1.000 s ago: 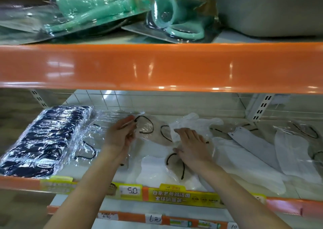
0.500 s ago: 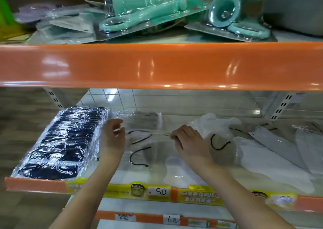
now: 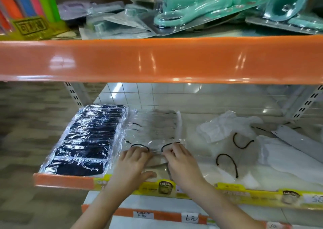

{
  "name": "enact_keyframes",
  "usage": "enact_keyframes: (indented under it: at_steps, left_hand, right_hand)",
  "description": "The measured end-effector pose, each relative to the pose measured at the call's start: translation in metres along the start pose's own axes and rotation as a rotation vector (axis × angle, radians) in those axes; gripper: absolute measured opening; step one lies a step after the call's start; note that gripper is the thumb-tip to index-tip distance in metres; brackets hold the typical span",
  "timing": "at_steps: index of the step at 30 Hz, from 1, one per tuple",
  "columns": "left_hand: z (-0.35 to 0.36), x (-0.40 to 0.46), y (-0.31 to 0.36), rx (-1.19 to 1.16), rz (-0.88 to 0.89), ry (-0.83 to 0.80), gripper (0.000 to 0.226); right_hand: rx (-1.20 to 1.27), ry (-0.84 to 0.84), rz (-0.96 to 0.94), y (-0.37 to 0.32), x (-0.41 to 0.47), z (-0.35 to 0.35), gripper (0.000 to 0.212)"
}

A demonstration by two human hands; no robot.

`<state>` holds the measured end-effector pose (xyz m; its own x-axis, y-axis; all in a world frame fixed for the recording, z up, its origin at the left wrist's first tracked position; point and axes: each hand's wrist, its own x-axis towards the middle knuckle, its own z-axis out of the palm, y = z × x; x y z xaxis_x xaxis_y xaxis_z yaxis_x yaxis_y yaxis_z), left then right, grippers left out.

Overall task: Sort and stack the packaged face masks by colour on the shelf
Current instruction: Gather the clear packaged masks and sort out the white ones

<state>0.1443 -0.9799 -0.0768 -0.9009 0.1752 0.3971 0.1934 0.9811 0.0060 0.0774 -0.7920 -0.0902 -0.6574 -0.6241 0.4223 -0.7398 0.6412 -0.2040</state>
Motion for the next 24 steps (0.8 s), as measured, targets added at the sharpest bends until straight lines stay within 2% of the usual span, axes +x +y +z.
enact_keyframes:
  at_steps: [2,4,12,14,16,17,19,24]
  left_hand:
    - [0.007,-0.006,-0.001,-0.009,-0.062,-0.077,0.071]
    - [0.014,-0.009,-0.003,-0.061,-0.136,-0.074,0.076]
    - [0.027,-0.007,0.004,-0.037,-0.192,0.074,0.023]
    - [0.028,-0.006,0.007,-0.041,-0.219,0.098,0.023]
    - [0.032,-0.005,0.008,-0.037,-0.224,0.136,0.012]
    - [0.033,-0.005,0.008,-0.041,-0.224,0.148,0.01]
    - [0.036,-0.006,0.007,-0.06,-0.217,0.138,0.021]
    - [0.03,-0.009,0.008,-0.003,-0.251,0.115,0.023]
  right_hand:
    - [-0.026,-0.022,0.027,-0.007,0.001,0.005,0.04]
    - [-0.052,-0.011,0.036,-0.011,0.001,0.007,0.033]
    - [-0.042,0.074,0.03,-0.012,-0.005,0.014,0.026]
    - [-0.01,0.118,0.012,-0.01,-0.006,0.017,0.017]
    - [-0.015,0.151,0.003,-0.011,-0.006,0.017,0.013]
    - [-0.024,0.155,0.002,-0.012,-0.007,0.017,0.018]
    - [-0.027,0.155,0.009,-0.012,-0.007,0.017,0.023]
    - [-0.021,0.107,0.038,-0.015,-0.01,0.012,0.023]
